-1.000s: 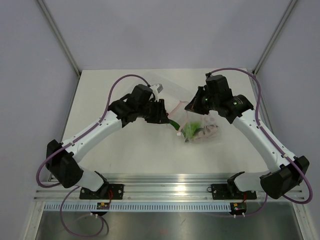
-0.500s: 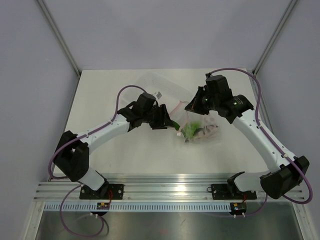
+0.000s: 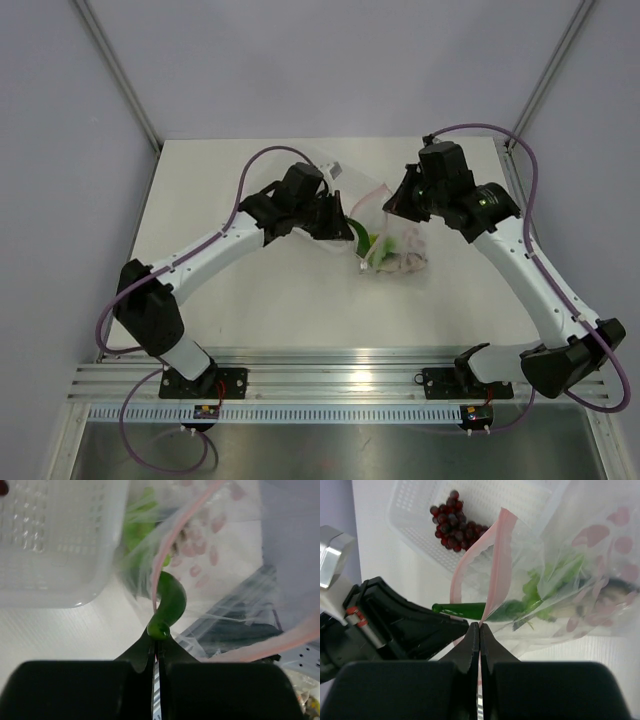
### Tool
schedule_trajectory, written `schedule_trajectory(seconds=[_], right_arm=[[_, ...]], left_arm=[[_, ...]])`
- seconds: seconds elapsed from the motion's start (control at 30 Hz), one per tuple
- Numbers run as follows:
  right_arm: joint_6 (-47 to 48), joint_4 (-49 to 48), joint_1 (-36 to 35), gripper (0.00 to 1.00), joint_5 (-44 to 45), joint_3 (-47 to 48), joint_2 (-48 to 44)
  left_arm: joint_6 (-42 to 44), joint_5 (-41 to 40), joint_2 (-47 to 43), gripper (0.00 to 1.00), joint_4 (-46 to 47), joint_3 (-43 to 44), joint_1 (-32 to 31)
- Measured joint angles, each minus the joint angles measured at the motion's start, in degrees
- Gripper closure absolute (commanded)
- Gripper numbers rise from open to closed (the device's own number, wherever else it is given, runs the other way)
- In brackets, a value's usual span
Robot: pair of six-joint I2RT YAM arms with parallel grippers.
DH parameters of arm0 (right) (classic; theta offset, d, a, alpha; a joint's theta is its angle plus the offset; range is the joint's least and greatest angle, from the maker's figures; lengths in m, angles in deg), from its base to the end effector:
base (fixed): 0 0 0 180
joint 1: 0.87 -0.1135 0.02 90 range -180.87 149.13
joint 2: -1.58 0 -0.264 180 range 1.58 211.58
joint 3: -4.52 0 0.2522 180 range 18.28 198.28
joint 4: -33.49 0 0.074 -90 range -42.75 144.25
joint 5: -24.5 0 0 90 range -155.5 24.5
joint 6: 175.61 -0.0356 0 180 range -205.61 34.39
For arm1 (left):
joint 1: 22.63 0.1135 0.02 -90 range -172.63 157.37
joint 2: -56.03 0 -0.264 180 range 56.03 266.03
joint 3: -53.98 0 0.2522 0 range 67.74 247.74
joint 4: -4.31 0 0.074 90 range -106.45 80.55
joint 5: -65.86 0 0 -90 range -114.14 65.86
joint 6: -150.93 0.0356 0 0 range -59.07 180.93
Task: Place the food in the zip-top bag and seal the zipper
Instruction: Adjust the zipper food storage bag at the center of the board.
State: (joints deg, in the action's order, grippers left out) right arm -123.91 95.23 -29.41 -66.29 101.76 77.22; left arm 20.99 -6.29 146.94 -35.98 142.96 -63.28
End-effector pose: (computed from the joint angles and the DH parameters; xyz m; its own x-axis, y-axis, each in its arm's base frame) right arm 0.2394 0.1308 0.3914 -0.7463 0.2996 -0.5944 -0.0312 0.8763 0.4808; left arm 0.2631 -0.2403 0.2965 -0.8995 -0.0331 -0.4356 0.2802 0.7214 -0.6334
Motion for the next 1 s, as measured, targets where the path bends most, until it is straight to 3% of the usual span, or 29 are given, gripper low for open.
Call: schedule_trajectory(seconds=[0.13, 0.27, 0.47, 0.63, 1.0], right_arm=[[1.84, 3.1, 0.0, 1.0, 4.52, 7.56, -0.85], [2.86, 5.4, 0.0, 1.0, 8.22, 11.96, -4.42], [3.39, 6.38, 0.0, 1.0, 12.2, 8.48, -8.11], [3.43, 7.52, 0.0, 1.0, 14.43, 3.06, -5.51], [4.46, 8.96, 0.0, 1.0, 16.87, 8.26, -7.65]], left_arm=[[4.35, 0.63, -0.24, 1.0, -4.31, 12.26, -2.34], [6.23, 2.75, -2.27, 1.0, -4.87, 18.05, -4.39], [6.93, 4.98, -2.84, 1.0, -4.68, 18.45, -5.42], [7.15, 5.11, -1.99, 1.0, -5.25, 16.65, -5.27], [7.61, 6.86, -2.12, 1.0, -3.96, 16.02, -5.27]])
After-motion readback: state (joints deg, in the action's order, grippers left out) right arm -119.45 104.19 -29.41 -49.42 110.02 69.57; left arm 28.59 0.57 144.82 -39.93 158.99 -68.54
